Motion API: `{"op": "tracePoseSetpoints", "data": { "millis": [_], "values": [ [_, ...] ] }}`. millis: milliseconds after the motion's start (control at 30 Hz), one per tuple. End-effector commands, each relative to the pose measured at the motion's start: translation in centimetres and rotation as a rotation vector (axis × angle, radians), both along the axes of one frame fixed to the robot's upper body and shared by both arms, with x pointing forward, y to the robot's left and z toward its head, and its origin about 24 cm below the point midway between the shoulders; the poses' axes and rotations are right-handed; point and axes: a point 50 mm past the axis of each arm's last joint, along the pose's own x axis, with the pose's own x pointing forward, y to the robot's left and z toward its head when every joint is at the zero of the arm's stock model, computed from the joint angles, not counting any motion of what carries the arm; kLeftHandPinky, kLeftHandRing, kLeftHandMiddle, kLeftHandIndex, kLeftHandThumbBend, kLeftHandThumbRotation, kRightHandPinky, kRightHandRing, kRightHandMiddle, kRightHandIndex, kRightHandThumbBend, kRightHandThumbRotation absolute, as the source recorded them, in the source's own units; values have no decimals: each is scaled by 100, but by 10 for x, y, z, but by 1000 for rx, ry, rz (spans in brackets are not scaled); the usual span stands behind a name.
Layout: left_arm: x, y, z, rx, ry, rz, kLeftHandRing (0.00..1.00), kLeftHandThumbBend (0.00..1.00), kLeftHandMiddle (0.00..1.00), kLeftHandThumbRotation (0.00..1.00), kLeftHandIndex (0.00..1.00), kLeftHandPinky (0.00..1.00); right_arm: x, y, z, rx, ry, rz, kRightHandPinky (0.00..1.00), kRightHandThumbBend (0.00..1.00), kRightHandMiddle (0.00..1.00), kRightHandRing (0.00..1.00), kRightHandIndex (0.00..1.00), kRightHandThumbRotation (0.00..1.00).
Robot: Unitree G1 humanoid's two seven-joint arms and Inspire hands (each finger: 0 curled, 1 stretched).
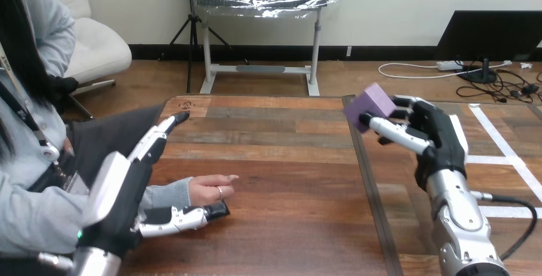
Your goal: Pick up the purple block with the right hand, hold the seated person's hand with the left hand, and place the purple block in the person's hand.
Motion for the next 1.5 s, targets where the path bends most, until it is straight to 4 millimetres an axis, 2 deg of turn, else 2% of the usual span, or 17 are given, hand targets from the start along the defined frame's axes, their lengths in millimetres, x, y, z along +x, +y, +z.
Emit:
{"op": "tracePoseSetpoints", "data": {
  "millis": [0,267,867,1467],
  "values": [
    [24,5,20,69,-55,-2,95,100,93,41,92,92,9,8,22,37,-103,21,39,67,52,44,52,0],
    [30,12,22,128,-19,8,94,100,92,39,91,91,7,13,23,108,-126,41,38,66,52,44,52,0],
    [40,24,22,232,24,21,90,100,89,28,88,85,2,18,24,128,-134,70,34,67,50,41,51,0],
    [49,34,24,365,75,8,80,100,80,18,79,77,-4,21,26,156,-145,90,34,69,49,41,50,0]
  ]
}}
